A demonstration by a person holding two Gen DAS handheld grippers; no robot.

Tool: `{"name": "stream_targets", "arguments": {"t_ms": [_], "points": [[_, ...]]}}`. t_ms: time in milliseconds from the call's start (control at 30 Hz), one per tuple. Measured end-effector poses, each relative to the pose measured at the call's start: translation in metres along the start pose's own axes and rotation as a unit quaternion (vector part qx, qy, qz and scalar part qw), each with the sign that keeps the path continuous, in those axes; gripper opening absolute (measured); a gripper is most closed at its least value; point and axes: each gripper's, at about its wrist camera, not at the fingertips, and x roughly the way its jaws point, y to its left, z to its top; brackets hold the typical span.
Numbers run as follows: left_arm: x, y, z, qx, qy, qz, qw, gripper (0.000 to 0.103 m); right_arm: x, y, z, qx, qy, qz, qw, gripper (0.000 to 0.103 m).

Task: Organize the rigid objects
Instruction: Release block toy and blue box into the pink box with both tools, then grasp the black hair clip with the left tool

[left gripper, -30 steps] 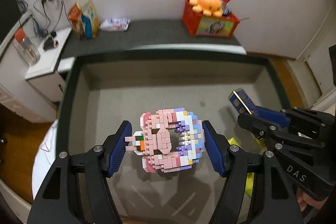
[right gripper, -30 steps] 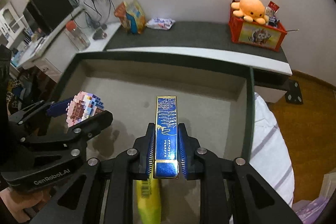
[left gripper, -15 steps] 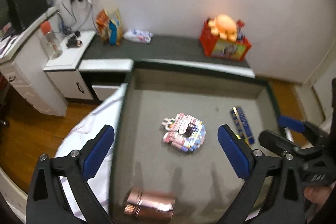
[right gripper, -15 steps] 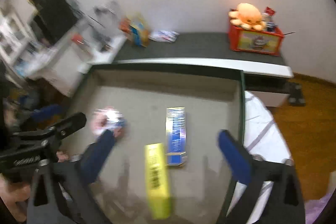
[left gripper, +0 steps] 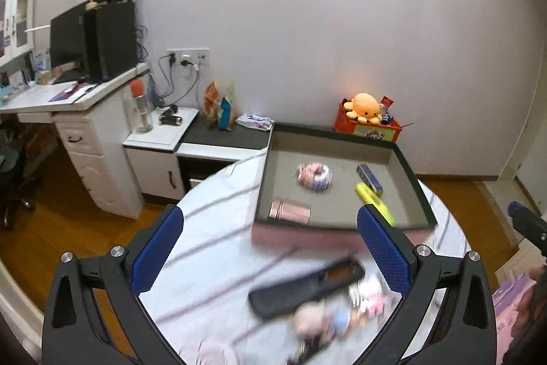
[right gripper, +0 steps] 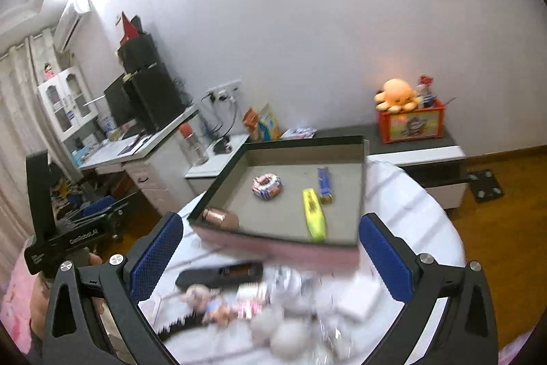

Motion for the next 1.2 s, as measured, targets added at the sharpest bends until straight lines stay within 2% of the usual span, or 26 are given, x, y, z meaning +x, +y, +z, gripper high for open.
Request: {"name": "stream_targets", "arguments": {"t_ms": [133, 300, 367, 567, 700, 900, 1033, 1200], "points": [[-0.036, -0.003, -0.037, 0.017, -0.01, 0.017, 0.9997, 0.103, -0.032, 0.011, -0.037, 0.005, -0.003, -0.017, 1.0, 0.103], [-0.067, -0.008, -0.073, 0.02, -0.013, 0.02, 0.9995, 0.103, -0.045, 0.015, -0.067, 0.012, 0.02, -0.024, 0.999, 0.103], [-0.073, -0.012, -0.085, 0.029, -0.009, 0.021, 0.9993, 0.103, -0.042, 0.017, -0.077, 0.02, 0.031, -0.02, 0.999, 0.103], [-0.076, -0.016, -0.114, 0.044, 0.018, 0.018, 0.9987, 0.103, -0.039, 0.014, -0.114, 0.015, 0.067, -0.042, 0.997, 0.103], [-0.077, -0.012, -0.126, 0.039, 0.028, 0.008, 0.9988, 0.103, -0.04, 0.006, -0.125, 0.016, 0.086, -0.051, 0.995, 0.103], [-0.08, -0.012, -0.131, 0.046, 0.024, 0.009, 0.9986, 0.103, -0.055, 0.008, -0.12, -0.008, 0.07, -0.049, 0.996, 0.103], [-0.076, -0.014, -0.135, 0.058, 0.024, 0.003, 0.998, 0.103, -0.038, -0.006, -0.131, 0.006, 0.106, -0.045, 0.993, 0.103], [-0.062, -0.016, -0.142, 0.066, 0.044, -0.004, 0.9968, 0.103, -0.035, -0.004, -0.138, 0.0, 0.114, -0.041, 0.993, 0.103]]}}
